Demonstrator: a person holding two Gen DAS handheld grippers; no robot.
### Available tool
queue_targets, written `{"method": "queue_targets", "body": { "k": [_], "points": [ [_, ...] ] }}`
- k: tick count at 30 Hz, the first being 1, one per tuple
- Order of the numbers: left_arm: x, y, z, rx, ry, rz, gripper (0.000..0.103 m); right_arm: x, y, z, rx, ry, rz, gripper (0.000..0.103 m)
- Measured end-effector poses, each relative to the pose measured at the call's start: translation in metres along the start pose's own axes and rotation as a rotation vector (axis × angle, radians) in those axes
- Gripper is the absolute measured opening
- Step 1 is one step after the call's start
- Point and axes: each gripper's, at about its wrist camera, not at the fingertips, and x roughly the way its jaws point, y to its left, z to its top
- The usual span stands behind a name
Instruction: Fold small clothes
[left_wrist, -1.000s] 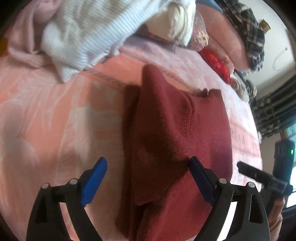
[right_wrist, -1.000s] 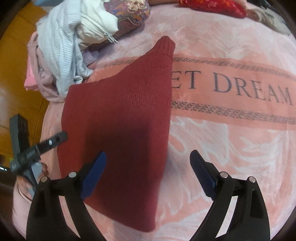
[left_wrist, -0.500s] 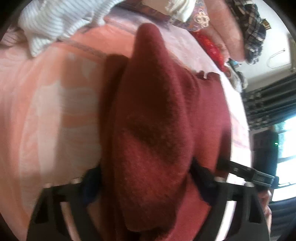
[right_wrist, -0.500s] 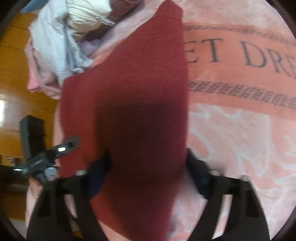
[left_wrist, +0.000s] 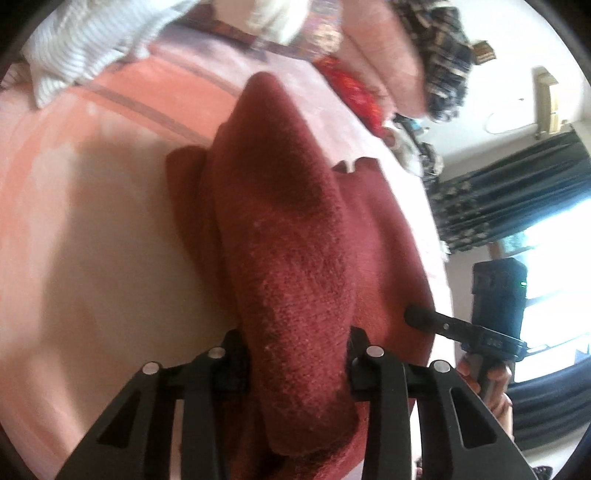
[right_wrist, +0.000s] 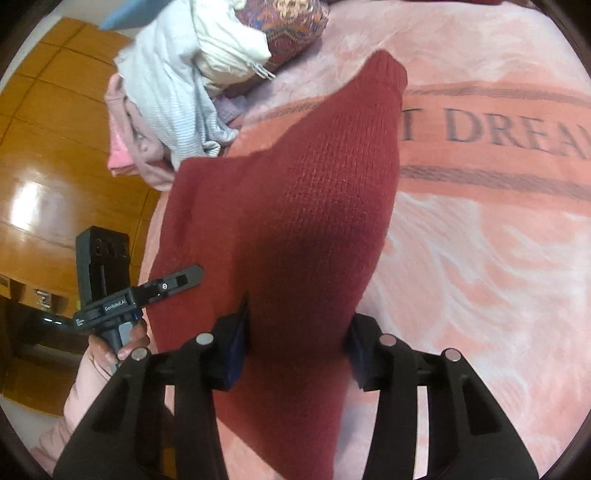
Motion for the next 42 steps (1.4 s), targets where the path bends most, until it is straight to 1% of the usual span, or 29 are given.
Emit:
{"method": "queue_targets", "body": {
  "k": [2, 6, 8, 11, 14, 16, 17, 18, 19, 21, 22, 23, 24, 25, 30, 34, 36, 37, 38, 39, 40, 41, 42],
  "points": [
    [0.006, -0.020, -0.018, -0.010, 0.002, -0.035, 0.034, -0.023, -0.011, -0.017, -0.012, -0.002, -0.014, 0.043],
    [0.028, -0.056, -0.054, 0.031, 0.010, -0.051, 0.035, -0.062, -0.038, -0.054, -0.007, -0.010, -0.043, 0.043],
    [0.044, -0.070, -0.067, 0.044, 0.021, -0.057, 0.035, -0.073, -0.051, -0.073, 0.006, -0.018, -0.058, 0.043],
    [0.061, -0.074, -0.086, 0.025, 0.035, -0.051, 0.035, -0.075, -0.071, -0.098, 0.041, -0.018, -0.043, 0.043],
    [0.069, -0.071, -0.104, 0.033, 0.032, -0.019, 0.037, -0.067, -0.089, -0.119, 0.050, -0.009, -0.045, 0.043],
    [0.072, -0.064, -0.113, 0.048, 0.021, 0.004, 0.041, -0.062, -0.097, -0.126, 0.054, -0.023, -0.053, 0.044],
    [0.073, -0.063, -0.113, 0.060, 0.015, 0.021, 0.042, -0.059, -0.097, -0.127, 0.051, -0.027, -0.067, 0.046],
    [0.075, -0.061, -0.114, 0.066, 0.011, 0.032, 0.046, -0.054, -0.097, -0.128, 0.036, -0.032, -0.103, 0.047],
    [0.079, -0.059, -0.114, 0.060, 0.008, 0.040, 0.051, -0.052, -0.096, -0.128, 0.032, -0.037, -0.118, 0.050],
    [0.085, -0.062, -0.111, 0.073, -0.001, 0.078, 0.059, -0.052, -0.094, -0.129, 0.032, -0.050, -0.138, 0.057],
    [0.086, -0.065, -0.110, 0.073, -0.002, 0.089, 0.061, -0.055, -0.094, -0.133, 0.037, -0.059, -0.140, 0.060],
    [0.084, -0.066, -0.112, 0.071, -0.005, 0.101, 0.062, -0.059, -0.092, -0.135, 0.035, -0.070, -0.143, 0.065],
    [0.080, -0.071, -0.113, 0.070, -0.013, 0.127, 0.067, -0.063, -0.090, -0.139, 0.031, -0.080, -0.155, 0.070],
    [0.076, -0.075, -0.117, 0.072, -0.020, 0.148, 0.069, -0.069, -0.087, -0.146, 0.023, -0.085, -0.172, 0.079],
    [0.057, -0.084, -0.145, 0.084, -0.037, 0.205, 0.074, -0.079, -0.081, -0.183, 0.017, -0.060, -0.168, 0.080],
    [0.048, -0.088, -0.168, 0.074, -0.052, 0.225, 0.074, -0.076, -0.079, -0.214, 0.025, -0.034, -0.177, 0.080],
    [0.049, -0.091, -0.182, 0.087, -0.032, 0.238, 0.074, -0.072, -0.078, -0.225, 0.029, -0.024, -0.188, 0.074],
    [0.048, -0.090, -0.188, 0.093, -0.028, 0.242, 0.074, -0.067, -0.078, -0.229, 0.040, -0.012, -0.194, 0.059],
    [0.050, -0.089, -0.192, 0.107, -0.028, 0.257, 0.072, -0.064, -0.080, -0.232, 0.057, -0.007, -0.176, 0.045],
    [0.053, -0.090, -0.194, 0.120, -0.028, 0.282, 0.068, -0.063, -0.082, -0.235, 0.074, -0.010, -0.158, 0.039],
    [0.056, -0.089, -0.197, 0.129, -0.024, 0.296, 0.061, -0.064, -0.084, -0.237, 0.097, -0.021, -0.160, 0.035],
    [0.058, -0.088, -0.199, 0.130, -0.022, 0.299, 0.059, -0.065, -0.086, -0.238, 0.108, -0.028, -0.158, 0.031],
    [0.058, -0.086, -0.200, 0.129, -0.026, 0.302, 0.057, -0.066, -0.085, -0.237, 0.113, -0.034, -0.156, 0.029]
  ]
}}
